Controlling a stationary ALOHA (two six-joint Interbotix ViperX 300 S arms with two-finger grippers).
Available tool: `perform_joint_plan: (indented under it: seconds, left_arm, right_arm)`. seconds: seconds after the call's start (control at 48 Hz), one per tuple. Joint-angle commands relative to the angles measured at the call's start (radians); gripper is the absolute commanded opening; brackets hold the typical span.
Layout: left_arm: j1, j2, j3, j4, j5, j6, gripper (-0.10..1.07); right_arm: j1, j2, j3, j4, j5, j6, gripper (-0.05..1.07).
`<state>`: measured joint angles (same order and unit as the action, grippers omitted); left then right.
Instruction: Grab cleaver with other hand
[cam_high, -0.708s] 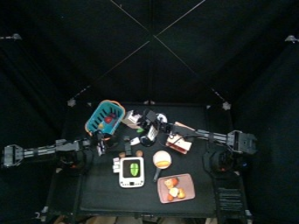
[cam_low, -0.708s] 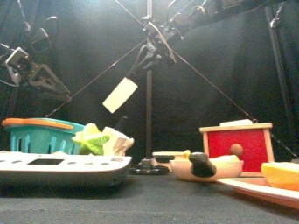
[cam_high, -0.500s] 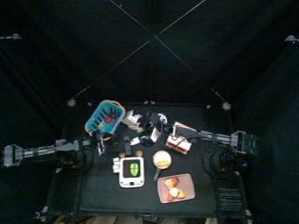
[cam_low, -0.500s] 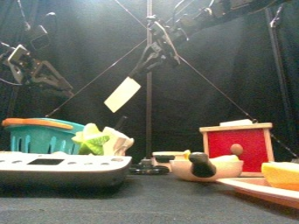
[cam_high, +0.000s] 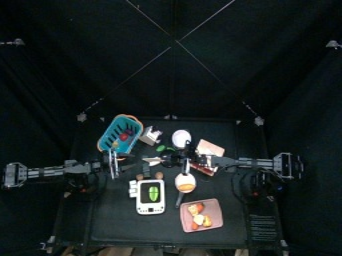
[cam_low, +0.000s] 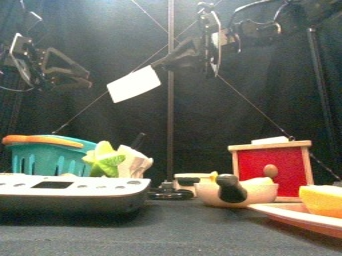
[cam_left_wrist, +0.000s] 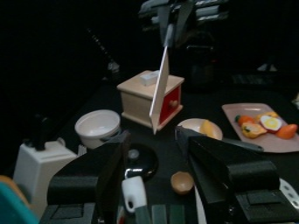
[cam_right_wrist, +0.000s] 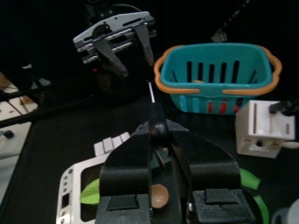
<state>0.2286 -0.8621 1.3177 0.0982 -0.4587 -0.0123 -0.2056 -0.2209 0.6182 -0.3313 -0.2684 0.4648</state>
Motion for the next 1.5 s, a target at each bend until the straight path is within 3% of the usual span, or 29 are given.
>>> perform_joint_plan:
  seconds: [0.0,0.208,0.5,1.479]
  left_arm:
    - [-0.057,0.021,-0.012,-0.002,-0.035,0.0,0.85]
    - [-0.114,0.071,-0.034,-0.009,-0.049,-0.002,0.85]
    - [-0.107,0.11,-0.055,-0.035,-0.075,0.0,0.85]
    - [-0.117,0.293,-0.107,-0.031,-0.149,0.002,0.81]
  right_arm:
    - [-0.003,-0.029,0.028,0.0,-0.118,-0.005,0.44]
    - [0.015,-0.014,0.06,-0.002,-0.201,-0.008,0.44]
    - [0.038,0.006,0.051,-0.051,-0.206,-0.002,0.44]
    - [0.049,0.023,0.038,-0.054,-0.218,-0.008,0.44]
